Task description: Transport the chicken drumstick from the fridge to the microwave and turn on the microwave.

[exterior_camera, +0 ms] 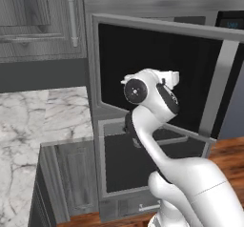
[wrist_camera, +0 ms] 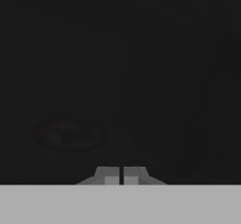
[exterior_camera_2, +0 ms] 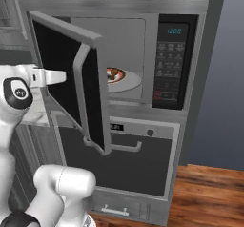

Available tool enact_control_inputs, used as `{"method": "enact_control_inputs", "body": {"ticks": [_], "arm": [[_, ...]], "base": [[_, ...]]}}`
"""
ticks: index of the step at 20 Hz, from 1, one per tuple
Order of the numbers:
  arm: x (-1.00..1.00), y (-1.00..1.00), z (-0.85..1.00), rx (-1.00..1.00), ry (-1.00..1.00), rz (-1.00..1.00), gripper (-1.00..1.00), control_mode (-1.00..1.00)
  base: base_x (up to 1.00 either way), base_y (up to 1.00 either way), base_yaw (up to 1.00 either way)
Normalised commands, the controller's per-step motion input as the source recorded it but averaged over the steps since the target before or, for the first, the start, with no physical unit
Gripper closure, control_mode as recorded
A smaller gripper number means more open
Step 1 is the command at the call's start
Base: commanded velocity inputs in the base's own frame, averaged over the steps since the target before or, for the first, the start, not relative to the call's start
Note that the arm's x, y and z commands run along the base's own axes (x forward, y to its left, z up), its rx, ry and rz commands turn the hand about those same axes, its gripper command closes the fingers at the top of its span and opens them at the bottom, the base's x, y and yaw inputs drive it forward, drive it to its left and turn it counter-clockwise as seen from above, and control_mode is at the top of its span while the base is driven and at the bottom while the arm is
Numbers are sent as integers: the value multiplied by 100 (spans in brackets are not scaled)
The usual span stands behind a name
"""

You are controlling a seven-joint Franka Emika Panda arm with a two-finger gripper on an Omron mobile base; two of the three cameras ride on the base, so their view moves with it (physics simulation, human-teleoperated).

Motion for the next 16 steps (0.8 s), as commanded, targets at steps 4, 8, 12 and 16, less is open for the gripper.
{"method": "enact_control_inputs", "body": {"ticks": [4, 8, 12, 16], "arm": [[40, -25, 0, 13, -2, 15, 100, -100], [37, -26, 0, 13, -3, 16, 100, -100], [21, -29, 12, 15, 0, 16, 100, -100], [19, -31, 16, 17, 0, 16, 100, -100]], "base": [[0, 0, 0], [0, 0, 0], [0, 0, 0], [0, 0, 0]]}}
